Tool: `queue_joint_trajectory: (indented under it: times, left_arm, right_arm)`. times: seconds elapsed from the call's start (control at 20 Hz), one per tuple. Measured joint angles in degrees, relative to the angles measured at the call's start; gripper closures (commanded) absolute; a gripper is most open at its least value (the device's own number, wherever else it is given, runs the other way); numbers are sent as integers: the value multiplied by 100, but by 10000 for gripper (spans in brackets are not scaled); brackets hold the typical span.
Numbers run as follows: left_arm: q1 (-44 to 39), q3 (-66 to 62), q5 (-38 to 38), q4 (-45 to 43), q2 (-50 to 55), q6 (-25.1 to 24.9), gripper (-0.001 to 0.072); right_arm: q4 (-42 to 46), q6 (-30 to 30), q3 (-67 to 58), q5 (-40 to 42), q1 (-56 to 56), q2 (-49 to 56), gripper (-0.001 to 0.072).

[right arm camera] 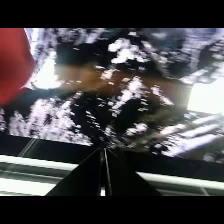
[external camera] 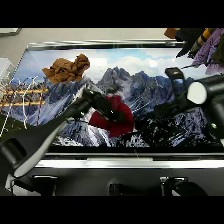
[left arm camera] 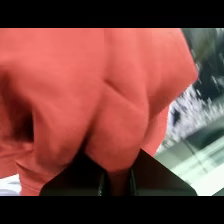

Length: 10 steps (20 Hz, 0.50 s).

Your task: Fold the clothes and pants, and hang the long-sleeved shirts on hangers.

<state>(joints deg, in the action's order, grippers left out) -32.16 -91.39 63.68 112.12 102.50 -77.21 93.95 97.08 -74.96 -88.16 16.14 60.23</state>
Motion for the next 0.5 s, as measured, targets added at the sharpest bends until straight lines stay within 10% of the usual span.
queue_joint_trajectory:
  times: [0.15,0.25,0.4,0.5]
  left_arm:
    - [-299,-7,68,22,136,157,26]
    - [-273,-55,260,44,85,227,12]
    - [17,-96,741,46,-317,149,13]
    - [308,-111,1034,-103,-754,70,34]
  right_arm:
    - [146,-2,0,-96,0,-291,679]
    - [184,-2,0,-87,0,-380,664]
    - [57,317,0,249,0,-437,387]
    - [-142,892,-33,723,-2,-431,388]
